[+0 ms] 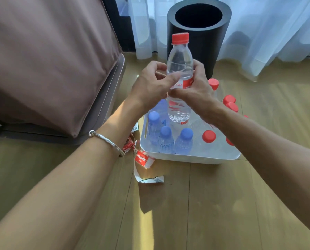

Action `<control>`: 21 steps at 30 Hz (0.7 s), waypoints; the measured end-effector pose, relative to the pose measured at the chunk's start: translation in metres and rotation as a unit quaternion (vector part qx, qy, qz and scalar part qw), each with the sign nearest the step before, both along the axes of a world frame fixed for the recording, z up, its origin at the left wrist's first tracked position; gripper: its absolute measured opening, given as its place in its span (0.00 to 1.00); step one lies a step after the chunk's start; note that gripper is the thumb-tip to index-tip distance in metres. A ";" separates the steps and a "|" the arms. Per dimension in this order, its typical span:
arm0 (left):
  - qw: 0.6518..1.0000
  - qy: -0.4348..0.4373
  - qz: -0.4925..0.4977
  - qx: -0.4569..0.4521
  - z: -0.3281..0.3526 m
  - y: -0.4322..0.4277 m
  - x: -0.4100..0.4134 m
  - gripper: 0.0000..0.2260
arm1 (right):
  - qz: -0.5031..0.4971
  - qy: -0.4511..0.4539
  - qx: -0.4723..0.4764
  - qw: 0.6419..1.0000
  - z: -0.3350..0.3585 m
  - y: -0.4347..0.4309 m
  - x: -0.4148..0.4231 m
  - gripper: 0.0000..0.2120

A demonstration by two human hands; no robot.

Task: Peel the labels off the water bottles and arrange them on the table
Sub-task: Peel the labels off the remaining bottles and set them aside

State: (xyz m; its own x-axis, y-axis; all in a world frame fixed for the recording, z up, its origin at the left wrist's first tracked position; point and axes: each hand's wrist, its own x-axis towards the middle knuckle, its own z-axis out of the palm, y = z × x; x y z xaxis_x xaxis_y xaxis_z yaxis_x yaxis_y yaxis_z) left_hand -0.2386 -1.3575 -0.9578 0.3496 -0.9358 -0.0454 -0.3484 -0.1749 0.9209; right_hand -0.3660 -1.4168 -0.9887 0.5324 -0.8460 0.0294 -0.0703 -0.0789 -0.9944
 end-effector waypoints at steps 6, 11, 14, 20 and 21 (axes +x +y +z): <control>0.997 0.064 -0.006 -0.030 0.000 0.000 0.002 0.10 | 0.043 -0.060 0.065 0.995 0.002 -0.005 0.000 0.34; 0.985 0.127 -0.113 -0.004 -0.008 0.001 -0.003 0.32 | 0.052 -0.130 0.148 0.979 0.005 -0.011 0.000 0.29; 0.990 0.073 -0.116 0.033 -0.016 0.003 -0.005 0.46 | 0.043 -0.144 0.166 0.975 -0.001 -0.010 0.001 0.26; 0.996 0.048 -0.080 0.012 -0.028 -0.001 -0.008 0.48 | 0.045 -0.107 0.107 0.987 0.002 -0.005 0.007 0.29; 0.997 0.042 -0.067 0.003 -0.031 -0.001 -0.008 0.47 | 0.046 -0.100 0.104 0.988 0.003 -0.005 0.008 0.32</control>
